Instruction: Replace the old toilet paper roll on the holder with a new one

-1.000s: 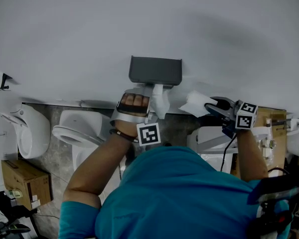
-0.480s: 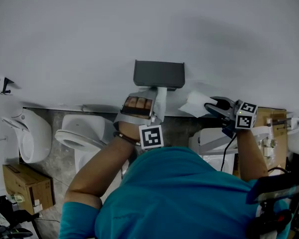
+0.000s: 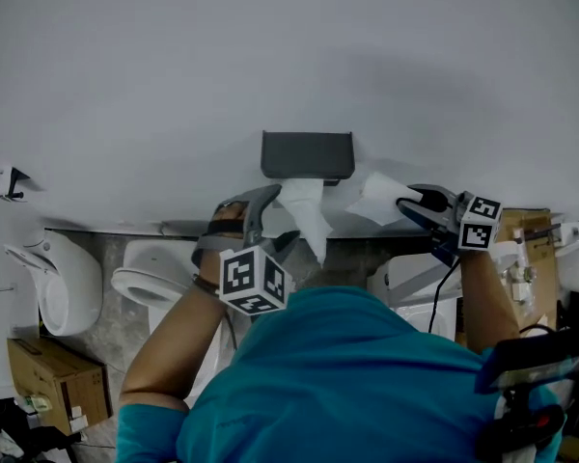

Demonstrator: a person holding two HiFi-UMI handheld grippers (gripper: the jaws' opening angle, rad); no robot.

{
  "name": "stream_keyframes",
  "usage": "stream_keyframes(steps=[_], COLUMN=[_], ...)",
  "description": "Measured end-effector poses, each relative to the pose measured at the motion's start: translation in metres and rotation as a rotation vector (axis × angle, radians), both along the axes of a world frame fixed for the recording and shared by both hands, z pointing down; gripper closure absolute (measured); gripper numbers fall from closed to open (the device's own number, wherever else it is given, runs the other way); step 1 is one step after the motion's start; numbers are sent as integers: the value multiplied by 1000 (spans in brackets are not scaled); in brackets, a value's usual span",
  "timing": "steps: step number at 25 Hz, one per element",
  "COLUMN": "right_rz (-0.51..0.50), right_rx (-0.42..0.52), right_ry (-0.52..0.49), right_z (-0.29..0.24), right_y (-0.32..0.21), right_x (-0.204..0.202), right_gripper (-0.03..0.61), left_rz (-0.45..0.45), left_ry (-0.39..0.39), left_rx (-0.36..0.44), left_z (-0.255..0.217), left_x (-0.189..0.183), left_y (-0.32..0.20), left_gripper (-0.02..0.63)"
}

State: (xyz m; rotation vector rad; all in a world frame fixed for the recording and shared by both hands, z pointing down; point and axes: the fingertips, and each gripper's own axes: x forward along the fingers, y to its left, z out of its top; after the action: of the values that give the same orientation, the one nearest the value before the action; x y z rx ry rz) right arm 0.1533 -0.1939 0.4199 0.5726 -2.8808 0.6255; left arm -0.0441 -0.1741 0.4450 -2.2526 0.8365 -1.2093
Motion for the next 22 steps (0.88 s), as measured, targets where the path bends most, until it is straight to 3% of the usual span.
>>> stream_keyframes(steps=[5,8,13,18,22], right_rz=[15,25,26,-6,-26], right_rx=[108,159,234,319,350], right_ry=[-20,-21,1,28,53], right_z=[-55,-87,-129,-159,-164], right_y=[-4,-9,-20,-33,-47], right_x=[-9,-20,-46,-84,-109], right_gripper=[459,459,459,457,457], left_rz=[-72,-102,-110,-96,-74], left_ry=[207,380,700,995,1134], left_rx=[-130,-188,-255,-315,-383], left_z=[-29,-49,-77,-102,-106], left_x=[-50,-71,-83,-90,-89], left_y=[4,1,-8,-19,-22], left_gripper=[213,224,367,565,598])
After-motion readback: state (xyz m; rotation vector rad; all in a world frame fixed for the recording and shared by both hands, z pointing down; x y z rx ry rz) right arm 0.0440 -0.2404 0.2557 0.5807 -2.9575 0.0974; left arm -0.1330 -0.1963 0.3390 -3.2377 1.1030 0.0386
